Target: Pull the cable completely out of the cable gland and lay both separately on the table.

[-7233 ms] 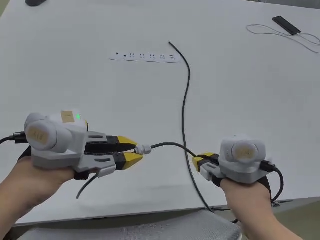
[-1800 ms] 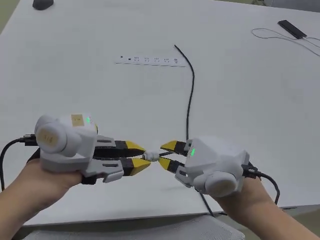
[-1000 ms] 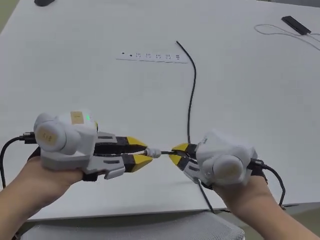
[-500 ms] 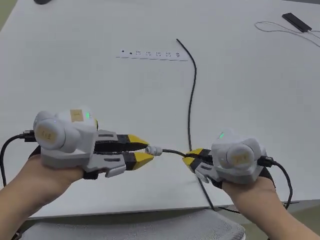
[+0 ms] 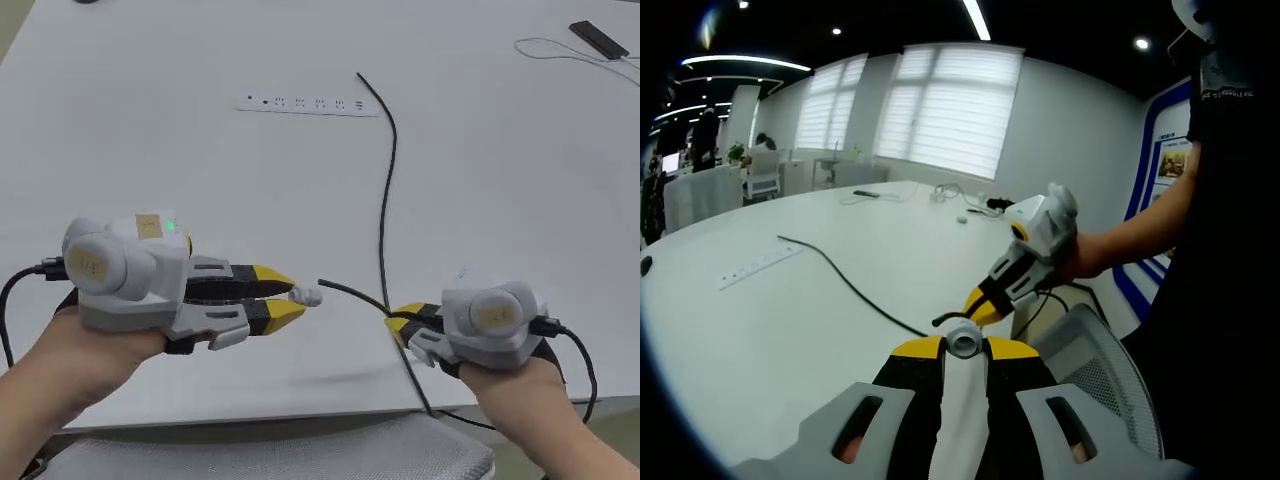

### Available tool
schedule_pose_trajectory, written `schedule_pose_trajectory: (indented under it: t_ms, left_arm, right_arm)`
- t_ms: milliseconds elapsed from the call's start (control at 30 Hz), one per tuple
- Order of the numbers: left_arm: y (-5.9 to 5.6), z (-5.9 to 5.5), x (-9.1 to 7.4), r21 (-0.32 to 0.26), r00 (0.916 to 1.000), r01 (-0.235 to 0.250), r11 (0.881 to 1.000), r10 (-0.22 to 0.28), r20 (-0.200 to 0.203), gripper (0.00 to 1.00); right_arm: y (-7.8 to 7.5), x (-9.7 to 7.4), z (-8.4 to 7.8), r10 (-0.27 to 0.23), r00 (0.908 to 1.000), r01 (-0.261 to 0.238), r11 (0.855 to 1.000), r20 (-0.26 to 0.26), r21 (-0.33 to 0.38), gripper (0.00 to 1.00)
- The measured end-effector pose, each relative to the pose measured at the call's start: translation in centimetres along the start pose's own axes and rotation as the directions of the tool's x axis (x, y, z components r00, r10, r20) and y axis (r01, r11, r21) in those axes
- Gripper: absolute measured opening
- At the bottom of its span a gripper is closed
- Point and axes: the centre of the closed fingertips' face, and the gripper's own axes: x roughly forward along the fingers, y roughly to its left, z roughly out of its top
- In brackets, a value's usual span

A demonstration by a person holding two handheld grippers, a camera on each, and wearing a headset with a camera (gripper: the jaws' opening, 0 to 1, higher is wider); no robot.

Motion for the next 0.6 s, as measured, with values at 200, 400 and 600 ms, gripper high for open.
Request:
schedule_pose_trajectory:
  t_ms: [200,400,600]
  left_arm:
    - [0.2,-0.5,0.1,-0.004,1.0,0.002,1.0,-0.002,-0.009,0.15]
    - [0.4,-1.1,0.2,-0.001,1.0,-0.002,1.0,0.002,-0.009,0.15]
    - [1.0,-2.0,0.1,-0.008,0.9999,-0.015,1.0,0.015,-0.006,0.15]
  right_arm:
    - [0.0,0.0,0.4,-0.003,1.0,0.003,1.0,0.0,0.0,0.0]
    - [-0.1,0.1,1.6,-0.006,1.0,0.007,1.0,0.002,-0.019,0.0]
    - [-0.6,0.8,3.1,-0.006,1.0,0.006,0.999,0.001,-0.048,0.0]
